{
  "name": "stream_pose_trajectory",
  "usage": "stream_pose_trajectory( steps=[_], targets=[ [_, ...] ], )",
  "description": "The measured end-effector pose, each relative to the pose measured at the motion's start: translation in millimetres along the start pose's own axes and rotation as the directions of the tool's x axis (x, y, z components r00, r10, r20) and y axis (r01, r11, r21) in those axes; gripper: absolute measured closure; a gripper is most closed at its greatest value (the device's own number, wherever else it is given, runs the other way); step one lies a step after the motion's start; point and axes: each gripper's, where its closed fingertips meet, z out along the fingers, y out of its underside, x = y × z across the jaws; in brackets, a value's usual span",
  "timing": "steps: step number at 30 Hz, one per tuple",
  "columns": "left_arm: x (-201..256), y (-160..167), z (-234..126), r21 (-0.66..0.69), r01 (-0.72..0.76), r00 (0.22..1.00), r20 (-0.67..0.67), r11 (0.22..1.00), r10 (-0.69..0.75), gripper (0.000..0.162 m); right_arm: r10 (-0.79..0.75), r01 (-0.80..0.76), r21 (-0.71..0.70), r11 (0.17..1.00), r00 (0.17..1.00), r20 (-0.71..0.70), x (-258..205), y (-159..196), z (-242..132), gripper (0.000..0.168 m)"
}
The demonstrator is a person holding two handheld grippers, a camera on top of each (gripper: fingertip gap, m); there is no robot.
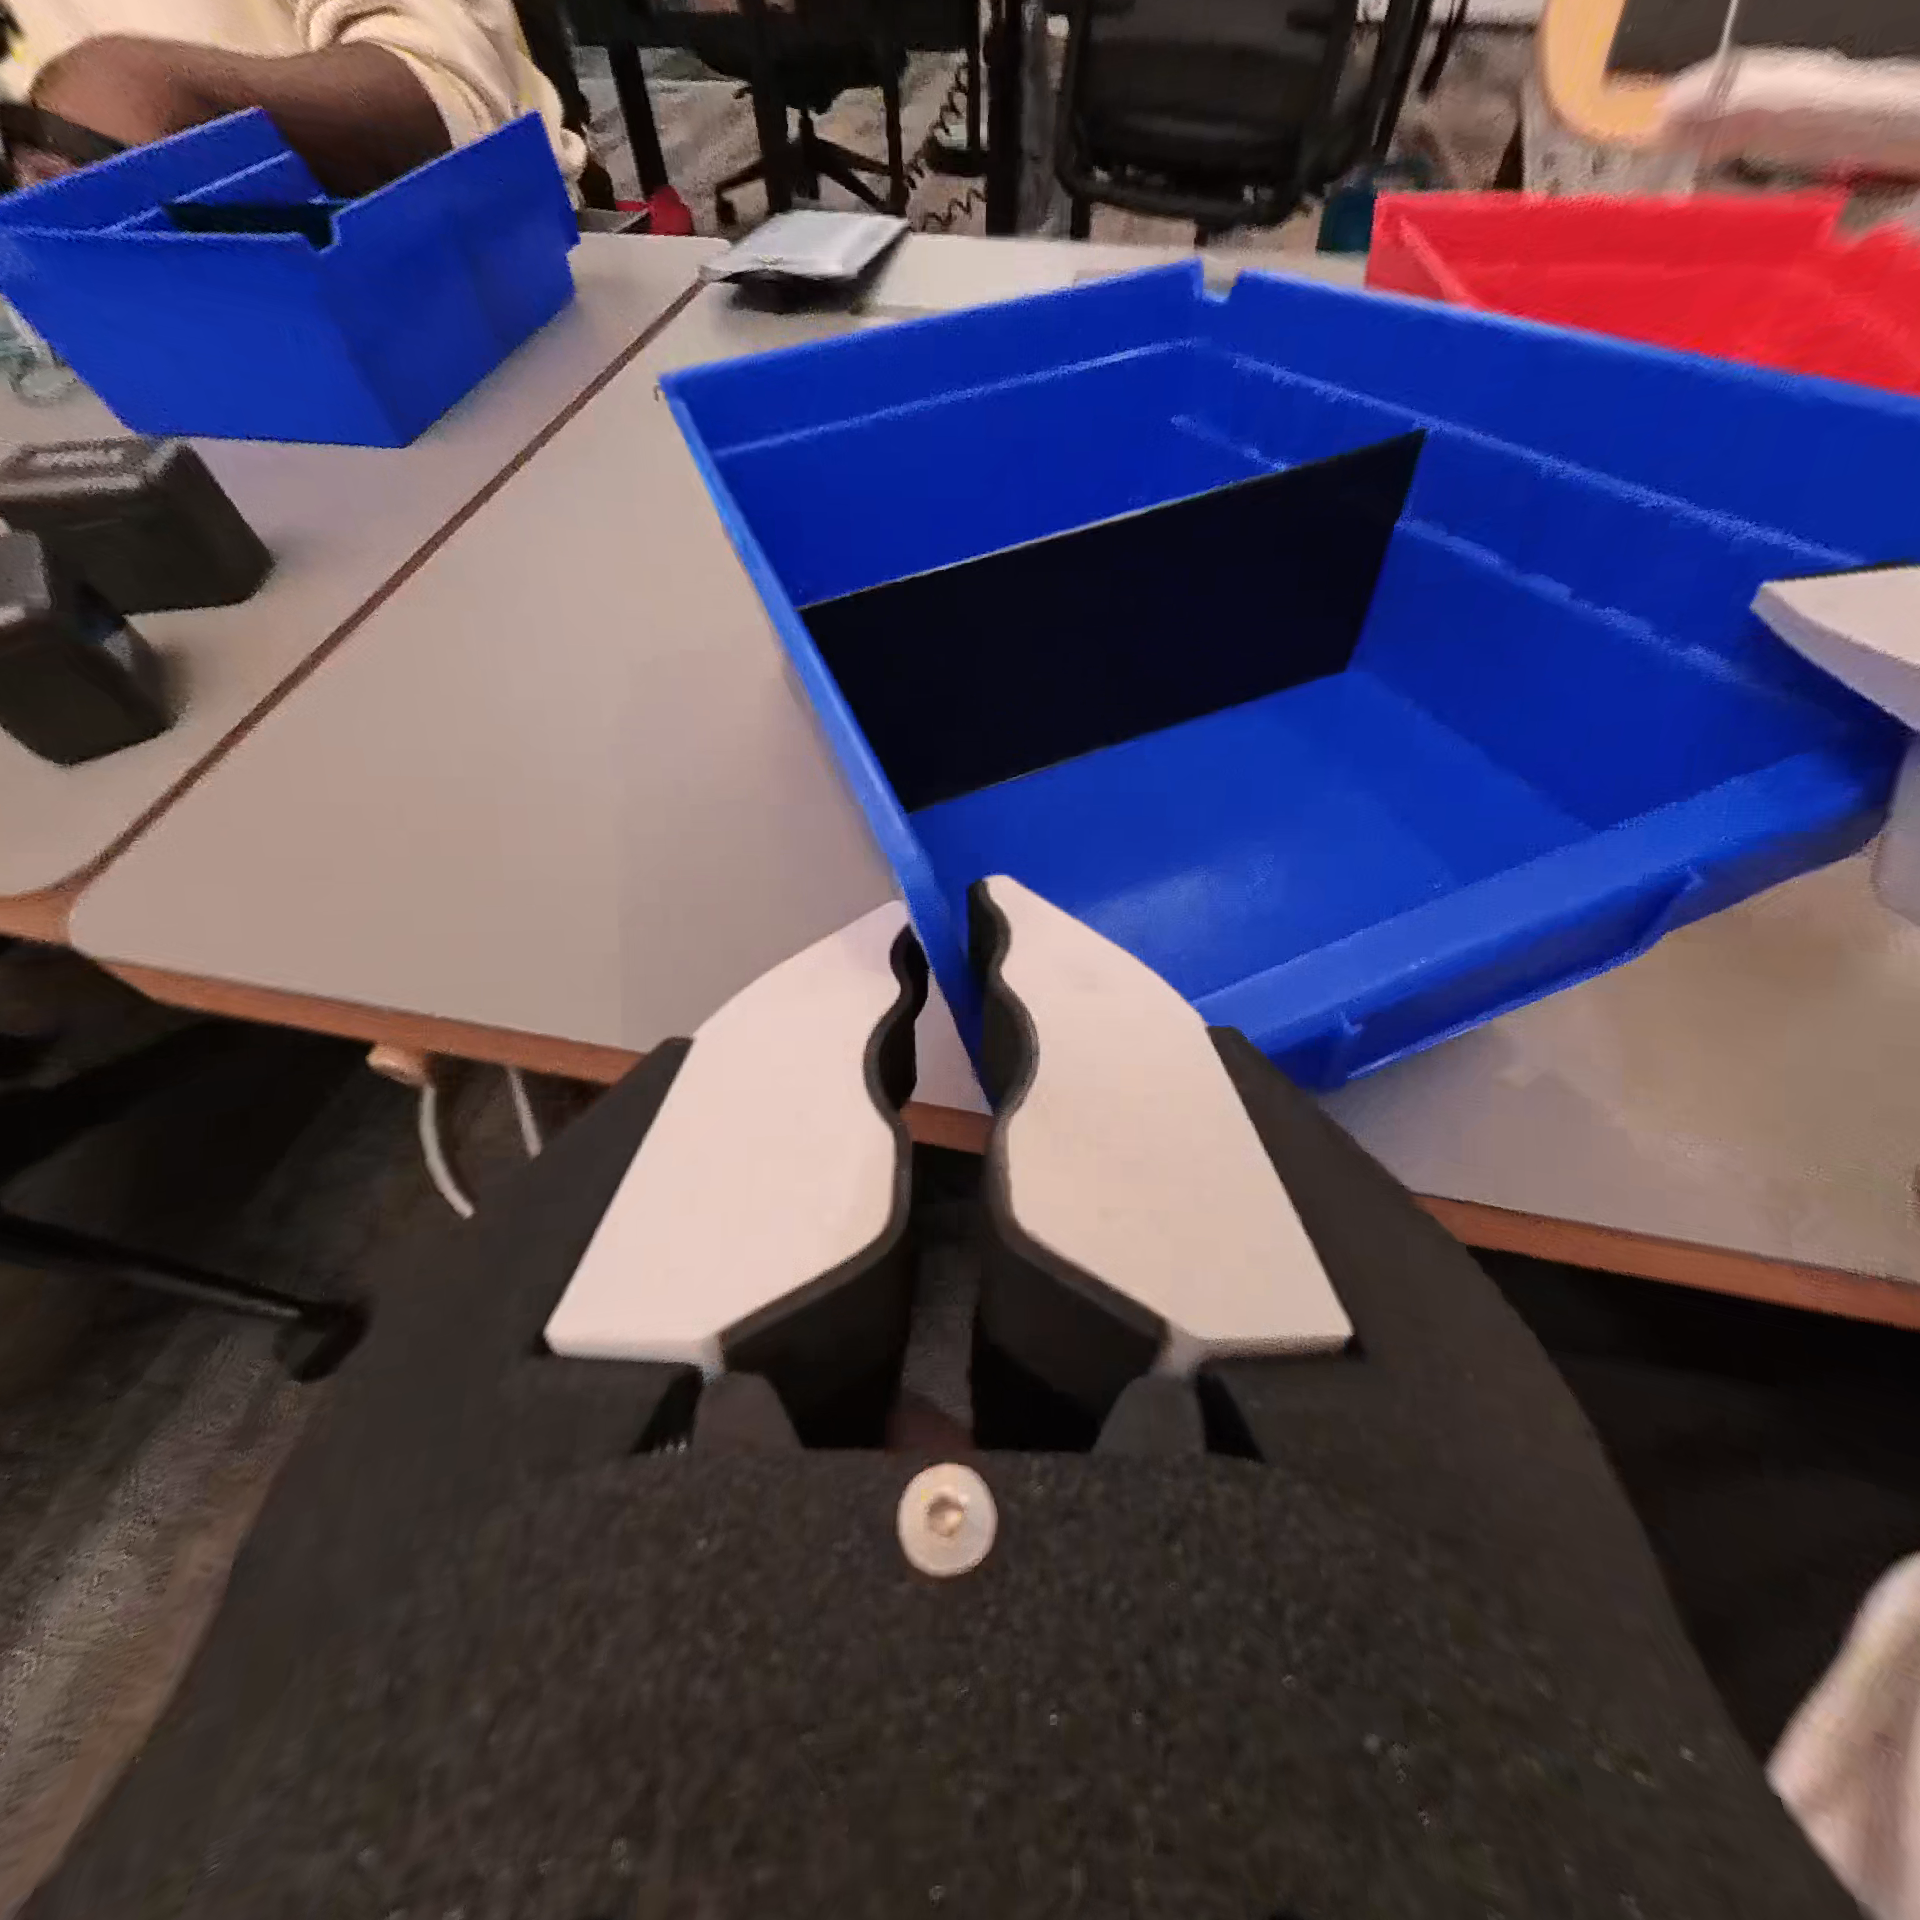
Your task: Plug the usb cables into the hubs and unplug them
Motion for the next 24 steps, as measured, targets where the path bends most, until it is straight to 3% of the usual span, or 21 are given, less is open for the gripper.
stream_pose_trajectory(
  steps=[5,8,15,19,22,24],
  targets=[
    [38,-24,-26,0.145,0.079,0.997,-0.033,0.986,-0.075,0.155,-0.056,0.064,0.146,0.987,0.997,-0.060,32,-58,-40,0.167],
    [81,-71,-26,0.257,0.010,0.997,-0.072,0.966,0.009,0.155,-0.077,0.110,0.201,0.973,0.983,-0.164,85,-87,-66,0.167],
    [217,-170,-12,0.418,-0.107,0.968,-0.163,0.902,0.191,0.156,0.091,-0.001,0.265,0.964,0.940,-0.329,229,-120,-130,0.167],
    [333,-173,16,0.408,-0.137,0.917,-0.293,0.903,0.271,0.155,0.194,-0.072,0.261,0.963,0.854,-0.483,337,-89,-172,0.167],
    [423,-141,47,0.367,-0.179,0.875,-0.364,0.913,0.318,0.155,0.203,-0.084,0.223,0.971,0.781,-0.590,415,-28,-199,0.166],
    [476,-110,68,0.336,-0.234,0.853,-0.380,0.913,0.358,0.156,0.223,-0.166,0.150,0.975,0.758,-0.613,454,31,-211,0.166]
  ],
)
